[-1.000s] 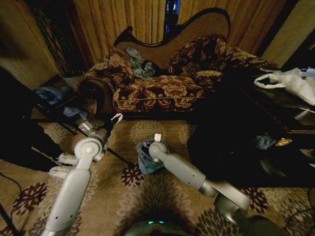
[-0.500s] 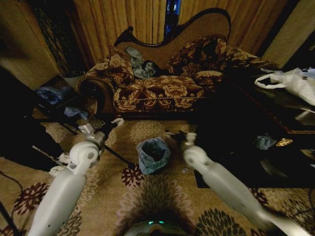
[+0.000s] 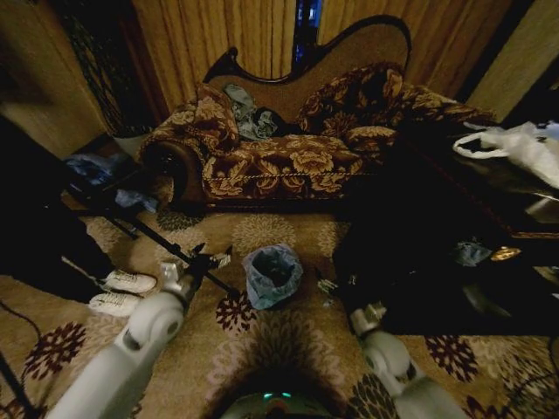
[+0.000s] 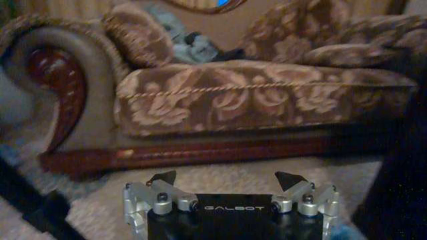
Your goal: Place a garbage bag over the trash bin.
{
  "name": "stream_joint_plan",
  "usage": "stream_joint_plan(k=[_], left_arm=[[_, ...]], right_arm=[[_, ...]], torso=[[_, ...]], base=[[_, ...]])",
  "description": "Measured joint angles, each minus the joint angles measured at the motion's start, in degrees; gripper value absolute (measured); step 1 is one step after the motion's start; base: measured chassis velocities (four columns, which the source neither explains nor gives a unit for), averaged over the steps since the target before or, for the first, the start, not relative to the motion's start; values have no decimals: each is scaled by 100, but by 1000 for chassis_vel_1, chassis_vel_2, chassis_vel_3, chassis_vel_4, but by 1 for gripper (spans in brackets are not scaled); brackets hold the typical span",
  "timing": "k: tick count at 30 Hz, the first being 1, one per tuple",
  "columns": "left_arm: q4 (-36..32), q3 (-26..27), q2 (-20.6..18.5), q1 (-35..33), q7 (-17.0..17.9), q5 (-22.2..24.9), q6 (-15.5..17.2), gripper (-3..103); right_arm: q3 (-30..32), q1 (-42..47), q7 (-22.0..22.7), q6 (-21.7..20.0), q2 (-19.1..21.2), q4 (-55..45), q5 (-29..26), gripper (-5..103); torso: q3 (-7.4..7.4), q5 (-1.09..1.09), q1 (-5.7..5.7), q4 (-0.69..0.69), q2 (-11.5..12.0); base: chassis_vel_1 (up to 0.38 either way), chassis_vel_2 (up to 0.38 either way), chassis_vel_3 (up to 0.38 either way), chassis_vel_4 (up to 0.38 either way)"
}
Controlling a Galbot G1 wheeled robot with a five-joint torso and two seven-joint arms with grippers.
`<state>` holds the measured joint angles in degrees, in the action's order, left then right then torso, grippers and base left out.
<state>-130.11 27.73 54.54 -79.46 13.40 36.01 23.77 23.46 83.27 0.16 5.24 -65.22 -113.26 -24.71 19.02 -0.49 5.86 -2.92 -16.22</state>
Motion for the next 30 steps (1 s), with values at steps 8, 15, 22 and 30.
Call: stream_joint_plan(k=[8, 15, 22, 30], left_arm=[[-203, 174, 519, -673, -716, -667, -957, 100], [-685, 394, 1041, -1507, -785, -1559, -1212, 100], [-1051, 637, 1307, -1873, -719, -1715, -1215, 100], [-1221, 647, 1436, -1981, -689, -1449, -1209, 100]], right_arm=[[1034, 675, -615, 484, -956, -407, 626, 100], [1263, 1266, -721, 775, -1405, -707, 701, 100], [1383, 1240, -436, 721, -1292, -869, 524, 100], [1455, 1483, -314, 376, -1076, -1291, 150, 100]], torso=[[1, 0, 1, 1, 0], [1, 0, 1, 0, 0], [2, 0, 2, 1, 1], [2, 0, 2, 1, 1]], base=[[0, 0, 0, 0], [0, 0, 0, 0], [0, 0, 0, 0], [0, 0, 0, 0]])
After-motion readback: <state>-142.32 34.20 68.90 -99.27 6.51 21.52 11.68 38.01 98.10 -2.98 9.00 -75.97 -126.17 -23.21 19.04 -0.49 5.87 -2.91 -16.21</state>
